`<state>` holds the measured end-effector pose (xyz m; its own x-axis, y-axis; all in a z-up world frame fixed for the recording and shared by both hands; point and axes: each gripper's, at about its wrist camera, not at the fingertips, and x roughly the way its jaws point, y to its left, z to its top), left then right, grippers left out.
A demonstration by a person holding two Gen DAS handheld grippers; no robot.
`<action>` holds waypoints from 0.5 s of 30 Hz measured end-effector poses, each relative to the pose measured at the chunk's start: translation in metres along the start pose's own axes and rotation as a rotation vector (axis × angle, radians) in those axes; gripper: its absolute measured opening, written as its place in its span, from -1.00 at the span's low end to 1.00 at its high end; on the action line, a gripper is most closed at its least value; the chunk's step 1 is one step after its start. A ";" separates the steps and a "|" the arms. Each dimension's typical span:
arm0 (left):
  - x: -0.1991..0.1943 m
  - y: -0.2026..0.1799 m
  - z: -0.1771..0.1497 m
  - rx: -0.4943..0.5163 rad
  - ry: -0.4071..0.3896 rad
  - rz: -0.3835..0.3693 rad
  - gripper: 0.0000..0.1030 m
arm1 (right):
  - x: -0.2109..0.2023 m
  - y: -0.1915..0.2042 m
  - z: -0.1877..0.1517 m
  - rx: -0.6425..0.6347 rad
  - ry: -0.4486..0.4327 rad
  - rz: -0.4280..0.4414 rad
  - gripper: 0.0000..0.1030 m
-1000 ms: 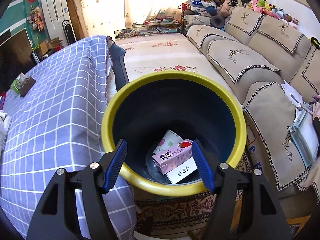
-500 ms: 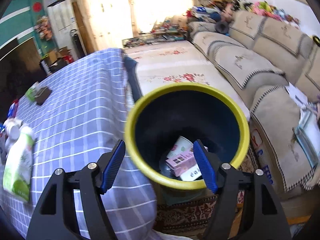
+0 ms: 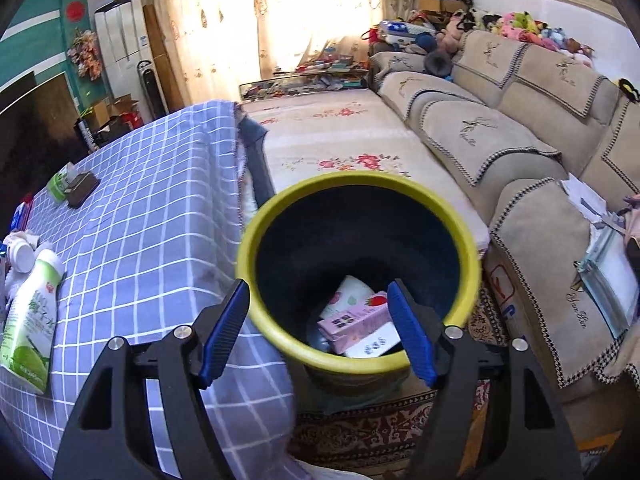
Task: Collect trash
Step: 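Carry the yogurt cup over the yellow bin and open the left tool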
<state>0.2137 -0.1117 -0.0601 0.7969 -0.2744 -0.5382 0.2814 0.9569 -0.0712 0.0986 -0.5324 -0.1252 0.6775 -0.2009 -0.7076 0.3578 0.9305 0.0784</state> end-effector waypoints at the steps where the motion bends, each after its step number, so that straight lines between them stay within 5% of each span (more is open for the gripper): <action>1: 0.005 -0.015 0.003 0.015 0.011 -0.034 -0.89 | -0.004 -0.007 0.000 0.012 -0.010 -0.011 0.34; 10: 0.064 -0.156 0.016 0.138 0.118 -0.274 -0.88 | -0.024 -0.071 -0.004 0.116 -0.061 -0.104 0.38; 15: 0.105 -0.227 0.007 0.203 0.194 -0.327 -0.88 | -0.021 -0.102 -0.011 0.159 -0.045 -0.138 0.40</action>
<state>0.2374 -0.3583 -0.0951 0.5381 -0.5188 -0.6643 0.6174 0.7791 -0.1084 0.0409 -0.6193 -0.1260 0.6420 -0.3396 -0.6874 0.5437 0.8338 0.0958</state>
